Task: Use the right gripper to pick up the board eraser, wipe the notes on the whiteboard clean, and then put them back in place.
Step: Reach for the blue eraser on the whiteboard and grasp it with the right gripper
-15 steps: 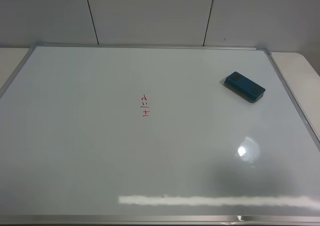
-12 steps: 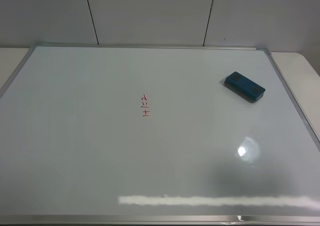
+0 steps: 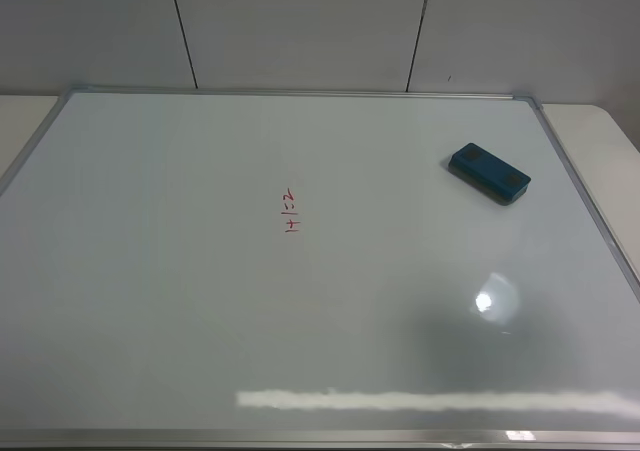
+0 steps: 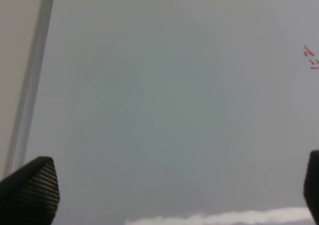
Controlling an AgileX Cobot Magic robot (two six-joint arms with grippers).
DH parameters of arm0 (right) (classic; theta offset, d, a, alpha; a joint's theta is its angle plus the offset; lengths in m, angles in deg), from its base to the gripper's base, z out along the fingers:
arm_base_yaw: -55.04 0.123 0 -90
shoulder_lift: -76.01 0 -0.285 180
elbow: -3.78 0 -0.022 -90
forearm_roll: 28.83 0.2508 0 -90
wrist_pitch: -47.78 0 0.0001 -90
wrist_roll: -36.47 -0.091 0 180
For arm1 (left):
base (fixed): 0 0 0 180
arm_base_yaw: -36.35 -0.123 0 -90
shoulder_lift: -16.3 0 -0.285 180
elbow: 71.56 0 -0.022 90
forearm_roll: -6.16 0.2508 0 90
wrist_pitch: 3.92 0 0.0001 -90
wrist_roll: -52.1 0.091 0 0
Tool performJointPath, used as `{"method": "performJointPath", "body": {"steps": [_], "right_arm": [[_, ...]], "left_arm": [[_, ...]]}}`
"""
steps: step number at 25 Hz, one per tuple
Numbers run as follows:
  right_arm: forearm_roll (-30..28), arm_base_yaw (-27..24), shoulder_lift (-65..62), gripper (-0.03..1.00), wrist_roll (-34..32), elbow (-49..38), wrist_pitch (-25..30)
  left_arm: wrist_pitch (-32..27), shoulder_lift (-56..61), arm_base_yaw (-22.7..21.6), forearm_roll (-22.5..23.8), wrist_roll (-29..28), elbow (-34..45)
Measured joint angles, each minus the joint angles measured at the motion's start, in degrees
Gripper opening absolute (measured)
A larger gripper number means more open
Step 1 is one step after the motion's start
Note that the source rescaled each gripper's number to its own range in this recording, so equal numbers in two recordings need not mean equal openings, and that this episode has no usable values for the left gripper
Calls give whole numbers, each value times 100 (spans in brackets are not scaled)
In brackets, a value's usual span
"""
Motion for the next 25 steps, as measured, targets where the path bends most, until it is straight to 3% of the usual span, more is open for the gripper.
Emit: {"method": "performJointPath", "body": {"steps": [11, 19, 25], "right_arm": [[23, 0, 2609, 100, 201, 1278, 17], [612, 0, 5048, 100, 1585, 2510, -64], [1483, 17, 6445, 100, 3074, 3189, -597]], "left_arm": [[0, 0, 0, 0, 0, 0], [0, 0, 0, 0, 0, 0], [0, 0, 0, 0, 0, 0]]}}
